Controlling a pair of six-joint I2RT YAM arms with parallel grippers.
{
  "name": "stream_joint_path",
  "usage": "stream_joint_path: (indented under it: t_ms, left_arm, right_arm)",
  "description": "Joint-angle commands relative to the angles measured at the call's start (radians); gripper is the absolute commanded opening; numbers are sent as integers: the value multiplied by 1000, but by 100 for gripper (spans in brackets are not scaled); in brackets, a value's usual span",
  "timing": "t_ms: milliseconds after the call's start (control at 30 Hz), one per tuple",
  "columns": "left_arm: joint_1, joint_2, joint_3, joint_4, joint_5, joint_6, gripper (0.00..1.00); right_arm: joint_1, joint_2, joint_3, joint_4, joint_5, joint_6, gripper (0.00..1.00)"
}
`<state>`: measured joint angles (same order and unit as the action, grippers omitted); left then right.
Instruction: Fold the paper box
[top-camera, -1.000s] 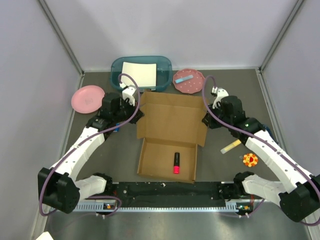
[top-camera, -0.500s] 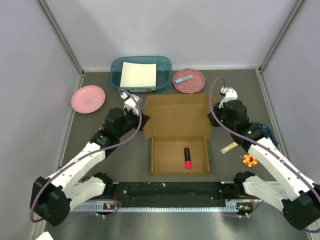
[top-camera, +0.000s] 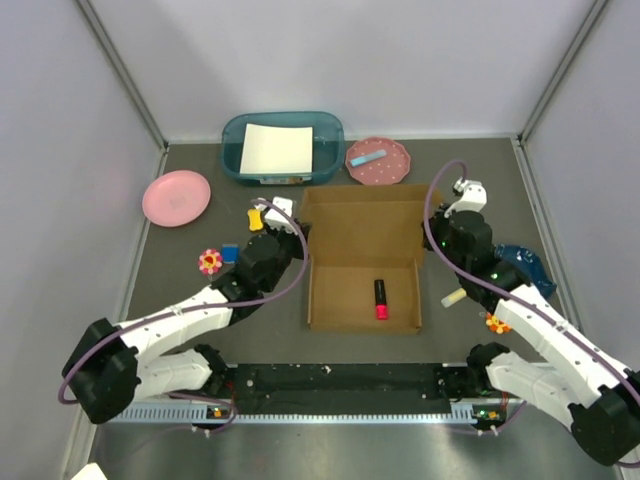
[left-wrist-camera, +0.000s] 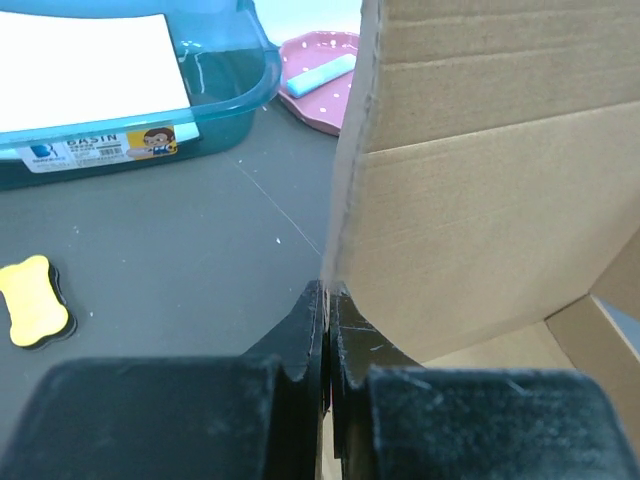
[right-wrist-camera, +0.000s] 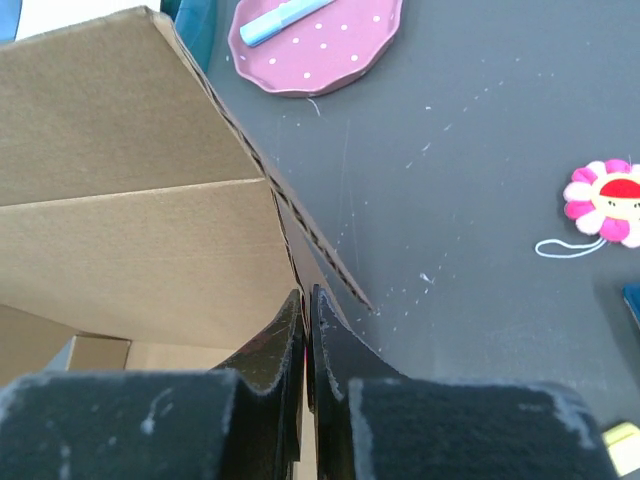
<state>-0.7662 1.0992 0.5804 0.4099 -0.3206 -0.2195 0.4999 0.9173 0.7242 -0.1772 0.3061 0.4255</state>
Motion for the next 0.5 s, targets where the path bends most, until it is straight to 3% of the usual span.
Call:
stream_joint_path:
  t_ms: [0, 333, 467]
  left_arm:
    - [-65, 46, 6, 153, -221, -73, 0]
    - [-159, 74, -4, 122, -445, -253, 0]
    - [-205, 77, -43, 185, -509, -284, 0]
  right_arm:
    - [37, -63, -38, 54, 74, 78, 0]
    - [68, -121, -134, 33, 123, 194, 0]
    - [74, -139, -186, 38, 140, 246, 0]
